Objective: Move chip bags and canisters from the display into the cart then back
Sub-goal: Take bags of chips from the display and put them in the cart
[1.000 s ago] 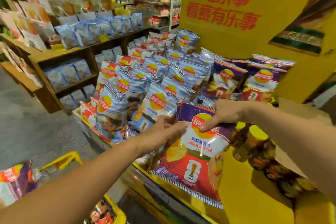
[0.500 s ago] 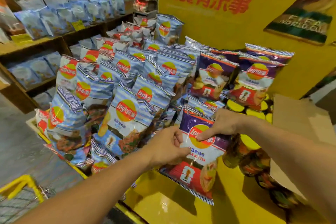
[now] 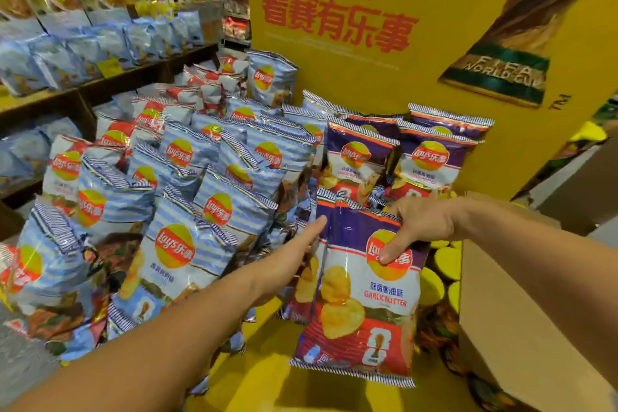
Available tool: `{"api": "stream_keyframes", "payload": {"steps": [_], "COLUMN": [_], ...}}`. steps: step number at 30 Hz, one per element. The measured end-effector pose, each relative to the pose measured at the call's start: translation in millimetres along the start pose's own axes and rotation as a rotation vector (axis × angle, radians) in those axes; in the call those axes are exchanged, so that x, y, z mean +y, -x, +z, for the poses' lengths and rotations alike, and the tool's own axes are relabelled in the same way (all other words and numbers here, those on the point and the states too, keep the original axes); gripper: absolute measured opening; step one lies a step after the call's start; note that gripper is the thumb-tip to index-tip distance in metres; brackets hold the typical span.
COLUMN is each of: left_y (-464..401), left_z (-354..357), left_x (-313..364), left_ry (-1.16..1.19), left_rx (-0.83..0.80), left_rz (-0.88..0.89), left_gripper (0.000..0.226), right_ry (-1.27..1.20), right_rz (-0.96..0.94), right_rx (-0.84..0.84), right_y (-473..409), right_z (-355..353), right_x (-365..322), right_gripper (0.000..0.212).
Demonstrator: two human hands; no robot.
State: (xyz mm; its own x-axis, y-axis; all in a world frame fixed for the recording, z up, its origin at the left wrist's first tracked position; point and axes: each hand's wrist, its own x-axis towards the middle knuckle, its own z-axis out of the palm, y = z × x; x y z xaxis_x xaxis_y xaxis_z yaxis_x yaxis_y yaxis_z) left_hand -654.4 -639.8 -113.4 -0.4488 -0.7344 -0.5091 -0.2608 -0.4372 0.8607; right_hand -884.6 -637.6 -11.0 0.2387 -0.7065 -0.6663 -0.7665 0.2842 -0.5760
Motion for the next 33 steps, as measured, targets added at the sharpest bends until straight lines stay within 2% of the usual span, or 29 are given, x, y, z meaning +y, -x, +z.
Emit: {"api": "stream_keyframes", "payload": {"steps": [2,4,7,9,11,14,17,20,21,23,25,27,31,33], "left_y": [-5,-17,-36,-48,-55,-77,-104,-126,-131,-136,-136,-133,-123,-121], "left_z": [19,40,57,67,71,74,81,92,92,89,80,64,24,5], "left_x": [14,27,50,68,81,87,79,67,64,58,55,54,58,66], "left_ry": [0.000,-0.034,-0.106,-0.128,-0.207,-0.361,-0.566,-0.647,-0.625,-0.537,-0.439,-0.414,-0.396,-0.380], "left_rx": [-0.076,-0.083,-0.072,-0.069,-0.028,0.101,0.244,0.261,0.239,0.178,0.117,0.105,0.242,0.364], "left_rz": [0.069,0.141,0.227,0.262,0.318,0.362,0.473,0.447,0.446,0.464,0.445,0.431,0.474,0.462], "left_gripper": [0.085,0.097,0.091,0.098,0.102,0.090,0.099,0.109,0.106,0.102,0.095,0.079,0.066,0.064], "right_ry": [-0.042,-0.076,-0.078,-0.077,-0.075,-0.053,0.054,0.361,0.413,0.315,0.207,0.253,0.371,0.490], "right_rz": [0.007,0.003,-0.030,-0.048,-0.039,0.014,0.079,0.138,0.154,0.143,0.118,0.106,0.069,0.049], "right_rx": [0.115,0.246,0.384,0.464,0.542,0.617,0.641,0.610,0.590,0.576,0.657,0.727,0.846,0.898], "right_y": [7,16,28,35,32,19,-1,-20,-25,-30,-29,-30,-37,-38], "right_z": [-15,-31,-57,-75,-90,-107,-110,-114,-116,-124,-126,-128,-127,-124], "right_x": [11,22,37,46,52,56,57,56,57,58,58,60,73,76], "right_gripper": [0.060,0.062,0.062,0.063,0.065,0.063,0.079,0.124,0.130,0.128,0.111,0.094,0.085,0.068]}}
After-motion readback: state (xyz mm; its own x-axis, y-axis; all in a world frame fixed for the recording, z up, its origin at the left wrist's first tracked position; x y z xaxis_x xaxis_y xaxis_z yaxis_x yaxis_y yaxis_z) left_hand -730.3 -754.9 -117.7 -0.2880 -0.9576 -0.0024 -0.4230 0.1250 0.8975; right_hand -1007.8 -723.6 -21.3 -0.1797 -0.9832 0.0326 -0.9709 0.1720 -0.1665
